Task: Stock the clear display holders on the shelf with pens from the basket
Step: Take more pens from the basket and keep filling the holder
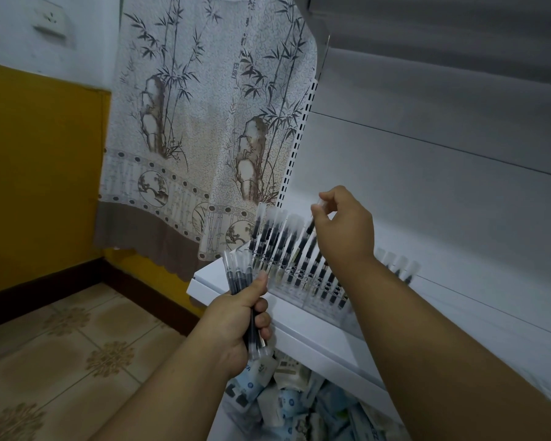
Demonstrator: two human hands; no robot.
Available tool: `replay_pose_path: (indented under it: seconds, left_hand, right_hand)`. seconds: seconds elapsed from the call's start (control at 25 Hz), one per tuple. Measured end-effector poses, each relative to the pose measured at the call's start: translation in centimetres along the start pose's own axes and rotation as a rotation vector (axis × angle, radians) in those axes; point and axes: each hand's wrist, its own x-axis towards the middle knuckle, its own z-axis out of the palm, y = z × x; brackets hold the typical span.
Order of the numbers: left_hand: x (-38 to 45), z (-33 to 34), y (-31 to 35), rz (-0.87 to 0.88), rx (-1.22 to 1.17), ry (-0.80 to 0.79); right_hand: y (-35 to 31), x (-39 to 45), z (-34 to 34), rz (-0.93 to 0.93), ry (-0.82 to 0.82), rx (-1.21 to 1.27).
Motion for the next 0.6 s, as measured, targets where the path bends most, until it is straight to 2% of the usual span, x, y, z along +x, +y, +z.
replay_pose_path:
  seconds: [0.12,0.28,0.32,0.4,0.44,0.48,0.6]
  left_hand:
    - [0.0,0.2,-0.1,-0.006,-0.007,0.004]
    - [-0.1,0.3,-0.1,-0.001,-0.008,0.000]
    - [-0.1,0.2,-0.1,0.000,-0.001,-0.002]
    - [-0.2,0.1,-0.1,-0.003,0.019,-0.015]
    - [-0.3,0.1,0.0,-0.005,0.030,-0.027]
    - [-0.5,0.2,0.0,-0.004,0.039,-0.043]
    - [-1.2,0.7,0.1,-0.010,0.057,-0.083]
  right_hand:
    - [-0.2,0.2,0.0,0.028,-0.085,-0.034]
    - [0.4,-1.0,0.9,0.103,-0.310,-0.141]
    - [0.3,-1.2,0.8,0.111,-0.330,-0.175]
    - [-0.4,-1.7,0.4,0.060,-0.261,-0.231]
    - [-0.9,-2.2,0.1,0.039,-0.227,-0.219]
    - [-1.6,-2.6,-0.2,0.050,-0.259,-0.158]
    - [-3.1,-4.4,-0.1,0.308,-0.693,0.192]
